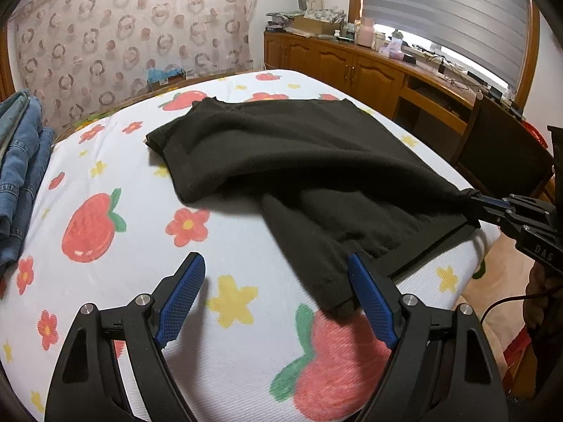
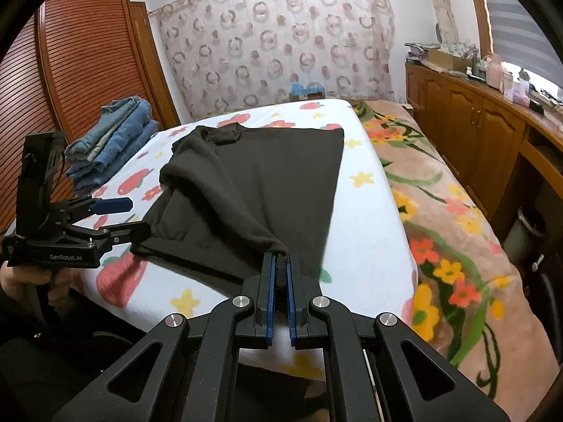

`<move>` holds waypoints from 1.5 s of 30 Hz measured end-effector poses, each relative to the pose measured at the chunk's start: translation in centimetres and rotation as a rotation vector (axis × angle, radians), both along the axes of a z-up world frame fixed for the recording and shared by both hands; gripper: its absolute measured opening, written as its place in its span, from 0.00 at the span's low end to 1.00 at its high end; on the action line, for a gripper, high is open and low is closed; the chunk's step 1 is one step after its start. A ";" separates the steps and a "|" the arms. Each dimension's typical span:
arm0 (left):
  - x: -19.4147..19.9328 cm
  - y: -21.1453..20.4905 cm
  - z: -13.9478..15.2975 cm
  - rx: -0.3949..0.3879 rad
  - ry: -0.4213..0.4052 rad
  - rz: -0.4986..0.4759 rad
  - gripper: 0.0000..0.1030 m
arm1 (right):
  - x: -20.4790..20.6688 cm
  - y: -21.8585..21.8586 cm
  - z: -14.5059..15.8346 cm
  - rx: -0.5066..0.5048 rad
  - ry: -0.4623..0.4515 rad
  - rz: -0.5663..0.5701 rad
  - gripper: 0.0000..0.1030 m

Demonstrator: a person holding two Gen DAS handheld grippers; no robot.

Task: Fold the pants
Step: 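Open the right gripper and release the pants, then grasp the folded pants edge again with the right gripper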

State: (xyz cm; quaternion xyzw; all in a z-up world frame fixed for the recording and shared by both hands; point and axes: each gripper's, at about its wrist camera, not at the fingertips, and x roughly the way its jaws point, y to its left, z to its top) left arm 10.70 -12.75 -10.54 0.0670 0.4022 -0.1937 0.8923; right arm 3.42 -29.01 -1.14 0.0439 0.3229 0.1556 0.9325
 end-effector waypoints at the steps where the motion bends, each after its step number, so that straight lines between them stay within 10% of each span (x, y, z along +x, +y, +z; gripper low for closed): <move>1: -0.1 0.0 -0.1 0.000 0.001 -0.001 0.82 | 0.0 0.0 0.0 -0.001 0.003 0.000 0.05; 15: -0.4 1.5 0.9 -0.053 -0.020 0.023 0.82 | -1.0 0.3 0.2 -0.059 -0.006 -0.012 0.06; 25: -0.7 5.4 2.9 -0.077 -0.069 0.095 0.82 | -1.0 0.2 2.1 -0.075 -0.057 -0.011 0.27; 45: -0.3 9.3 4.1 -0.087 -0.116 0.163 0.82 | 7.1 9.1 2.6 -0.086 -0.065 0.299 0.40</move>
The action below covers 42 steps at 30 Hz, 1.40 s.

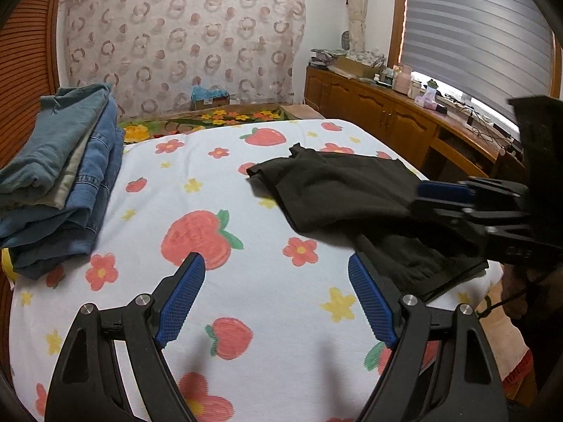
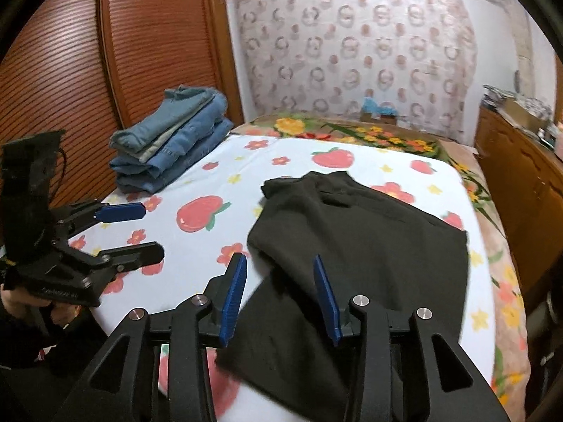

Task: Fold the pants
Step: 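Grasp the folded pants edge again with the right gripper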

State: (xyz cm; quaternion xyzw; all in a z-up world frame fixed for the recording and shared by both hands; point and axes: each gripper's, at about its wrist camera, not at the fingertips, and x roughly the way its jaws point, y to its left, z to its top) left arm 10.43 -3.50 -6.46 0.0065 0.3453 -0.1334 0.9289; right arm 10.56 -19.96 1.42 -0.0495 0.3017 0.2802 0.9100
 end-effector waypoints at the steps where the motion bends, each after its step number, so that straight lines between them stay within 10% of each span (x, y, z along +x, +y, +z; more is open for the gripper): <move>1: 0.0 0.1 0.0 -0.001 -0.001 0.001 0.82 | 0.6 0.4 -0.3 -0.008 0.010 0.013 0.40; 23: -0.3 1.7 -1.1 -0.018 0.016 0.029 0.82 | 8.1 7.7 -2.7 -0.338 0.059 0.091 0.32; 26: -0.4 1.6 -1.1 -0.019 0.017 0.028 0.82 | 8.2 7.3 -2.1 -0.301 0.052 0.078 0.09; 34: -0.5 1.0 -1.6 -0.012 0.027 0.012 0.82 | 8.9 3.3 0.7 -0.064 0.071 0.026 0.07; 42: -0.5 0.2 -1.6 -0.006 0.027 -0.005 0.82 | 10.7 -0.6 1.0 -0.038 0.078 -0.119 0.07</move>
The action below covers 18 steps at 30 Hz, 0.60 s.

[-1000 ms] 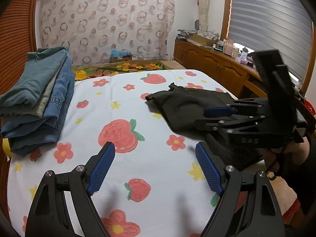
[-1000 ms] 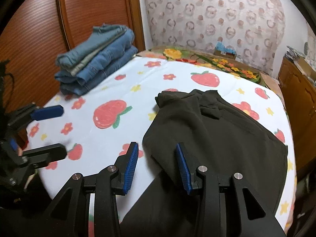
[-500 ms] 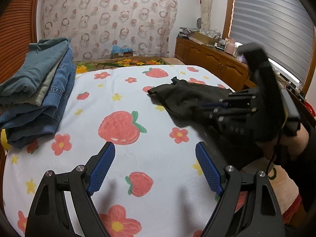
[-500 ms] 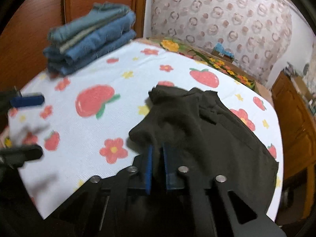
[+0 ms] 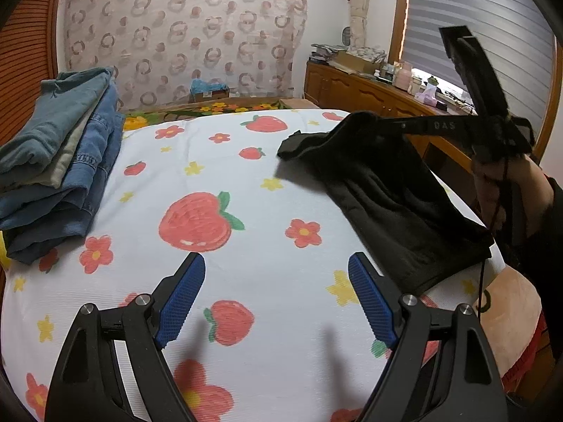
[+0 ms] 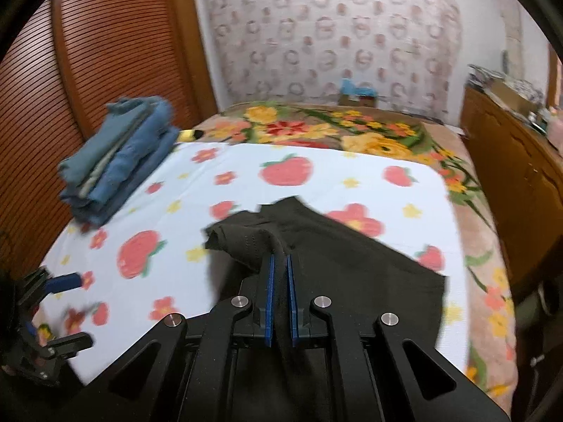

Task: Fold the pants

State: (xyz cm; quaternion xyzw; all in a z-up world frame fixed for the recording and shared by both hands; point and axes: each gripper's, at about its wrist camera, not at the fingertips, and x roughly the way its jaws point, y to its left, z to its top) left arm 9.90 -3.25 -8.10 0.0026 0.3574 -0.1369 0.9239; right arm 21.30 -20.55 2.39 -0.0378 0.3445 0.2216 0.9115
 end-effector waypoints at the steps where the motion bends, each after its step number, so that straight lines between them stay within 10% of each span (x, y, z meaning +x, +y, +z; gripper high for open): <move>1: 0.0 -0.1 0.0 0.001 0.001 -0.002 0.82 | 0.3 -0.3 -0.1 -0.012 0.003 -0.029 0.07; 13: -0.1 -0.2 -0.1 0.001 0.003 -0.006 0.82 | 0.4 -0.5 -0.9 0.012 0.017 -0.085 0.09; 18: -0.3 -0.5 -0.2 0.006 0.005 -0.015 0.82 | 0.5 0.4 -2.6 -0.030 0.051 -0.045 0.28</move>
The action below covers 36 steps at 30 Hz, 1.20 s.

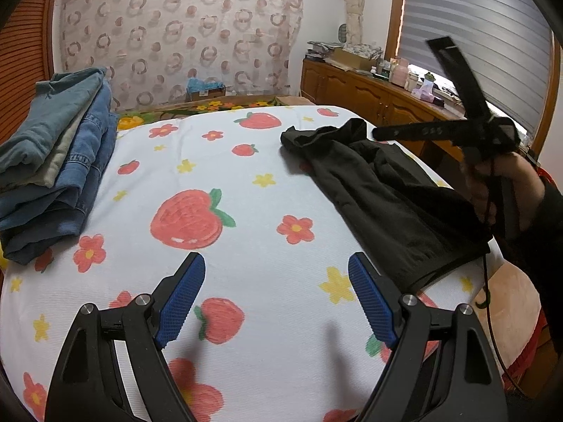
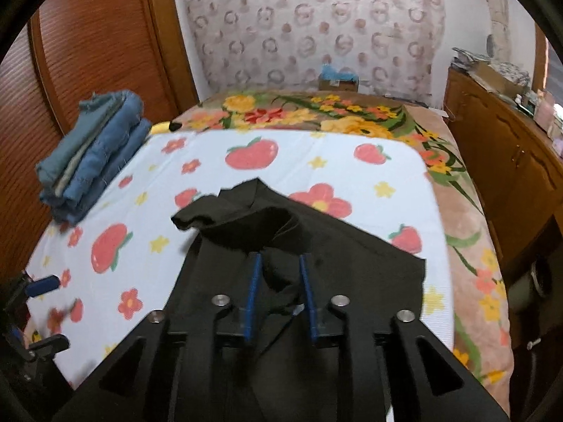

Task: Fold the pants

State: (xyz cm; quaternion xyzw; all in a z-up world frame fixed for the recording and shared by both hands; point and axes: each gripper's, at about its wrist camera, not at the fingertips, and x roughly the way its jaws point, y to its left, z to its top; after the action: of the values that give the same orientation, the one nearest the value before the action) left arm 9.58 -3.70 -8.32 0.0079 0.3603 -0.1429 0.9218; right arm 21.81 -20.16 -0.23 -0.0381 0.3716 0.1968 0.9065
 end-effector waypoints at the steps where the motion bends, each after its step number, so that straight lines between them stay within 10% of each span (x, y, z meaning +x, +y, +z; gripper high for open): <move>1: 0.0 0.0 0.0 0.001 0.001 0.001 0.82 | 0.1 0.4 -0.5 -0.015 0.007 0.001 0.30; 12: -0.2 0.0 -0.1 -0.004 0.005 0.003 0.82 | 3.2 0.5 -1.8 -0.054 0.087 -0.007 0.31; 15: -0.2 0.0 -0.2 0.000 0.006 0.001 0.82 | 3.0 0.3 -1.2 -0.023 0.060 0.032 0.03; 31: -0.2 0.0 -0.2 0.002 0.010 -0.002 0.82 | 5.0 -7.6 0.0 -0.036 0.008 -0.212 0.03; 36: -0.2 -0.1 -0.2 0.002 0.009 -0.003 0.82 | 5.1 -8.2 -0.1 -0.013 0.031 -0.224 0.22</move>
State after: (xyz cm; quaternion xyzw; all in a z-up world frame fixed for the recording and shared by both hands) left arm 9.35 -3.76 -8.56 0.0088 0.3647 -0.1439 0.9199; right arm 26.94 -28.38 -0.33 0.0007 0.3889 0.0923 0.9167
